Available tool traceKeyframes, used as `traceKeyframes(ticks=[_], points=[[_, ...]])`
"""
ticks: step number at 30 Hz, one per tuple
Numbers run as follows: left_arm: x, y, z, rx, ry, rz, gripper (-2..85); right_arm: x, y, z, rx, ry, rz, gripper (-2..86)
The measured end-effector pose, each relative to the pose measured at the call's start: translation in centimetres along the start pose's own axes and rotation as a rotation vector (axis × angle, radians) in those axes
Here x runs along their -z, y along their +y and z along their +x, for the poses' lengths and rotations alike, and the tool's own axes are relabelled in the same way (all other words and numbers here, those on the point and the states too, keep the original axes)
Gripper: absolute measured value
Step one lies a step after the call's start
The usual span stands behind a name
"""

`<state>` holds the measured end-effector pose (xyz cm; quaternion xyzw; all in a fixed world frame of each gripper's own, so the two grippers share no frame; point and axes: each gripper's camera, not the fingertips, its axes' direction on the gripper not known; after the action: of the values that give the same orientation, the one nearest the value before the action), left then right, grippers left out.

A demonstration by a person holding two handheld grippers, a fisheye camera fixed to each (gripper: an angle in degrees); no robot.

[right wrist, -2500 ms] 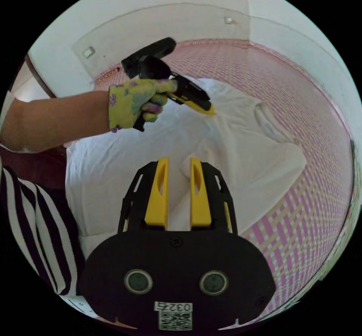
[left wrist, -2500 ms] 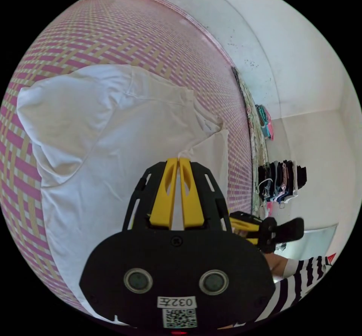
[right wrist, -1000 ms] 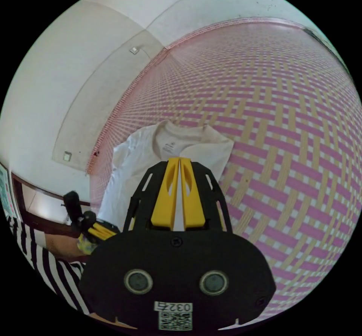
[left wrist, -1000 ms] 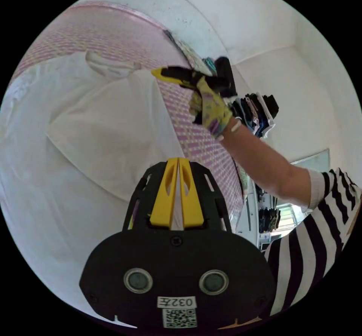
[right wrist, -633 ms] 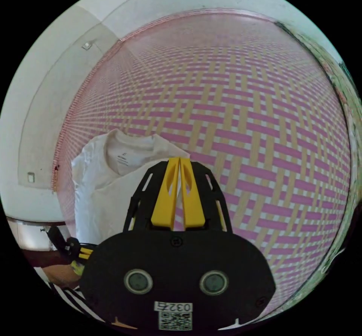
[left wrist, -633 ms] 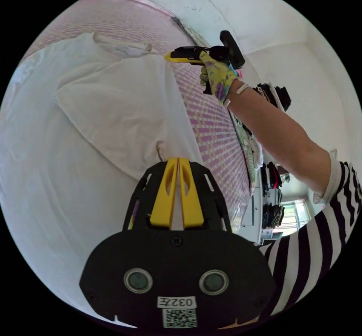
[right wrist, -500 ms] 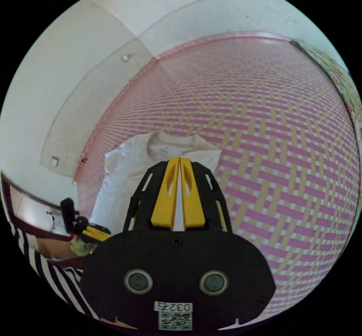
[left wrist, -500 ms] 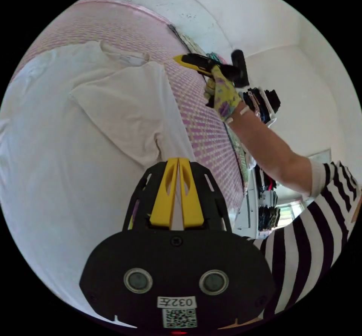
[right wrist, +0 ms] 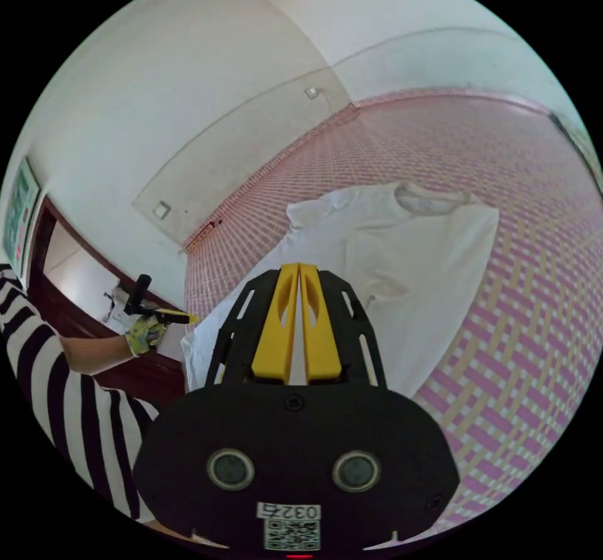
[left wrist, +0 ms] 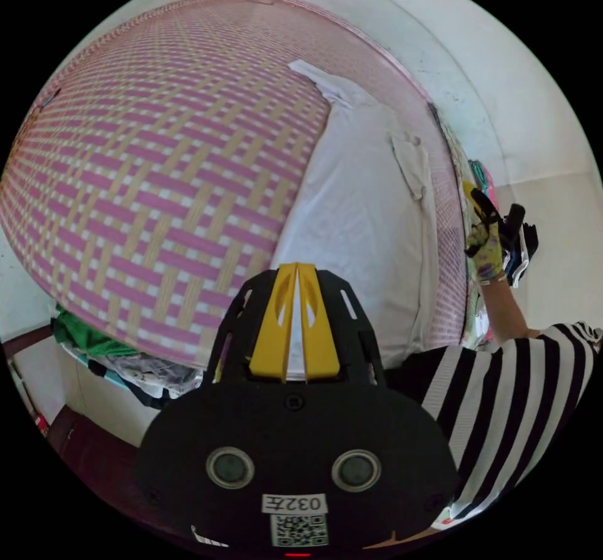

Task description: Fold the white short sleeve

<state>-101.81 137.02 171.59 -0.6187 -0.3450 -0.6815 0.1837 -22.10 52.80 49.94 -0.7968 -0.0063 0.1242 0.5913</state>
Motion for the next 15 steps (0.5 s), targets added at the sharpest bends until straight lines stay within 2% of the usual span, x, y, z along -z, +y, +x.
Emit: traceKeyframes(ticks=[5,8,15], points=[[-2.9,2.3,-4.1,0.017,0.009,-0.011,3.6,-5.0,-6.6,-7.5,0.163,-0.056,-0.158,-0.6],[-5.0,2.5,-6.2,0.003,0.050,-0.041,5.3,-8.9,-10.9,-11.9,0.217,0.007,-0.224,1.5],[-8.9,3.2,-7.9,-0.163,0.071,-0.088,1.1,-21.4,-22.2,-18.8,0.308,0.215,-0.417,6.8]])
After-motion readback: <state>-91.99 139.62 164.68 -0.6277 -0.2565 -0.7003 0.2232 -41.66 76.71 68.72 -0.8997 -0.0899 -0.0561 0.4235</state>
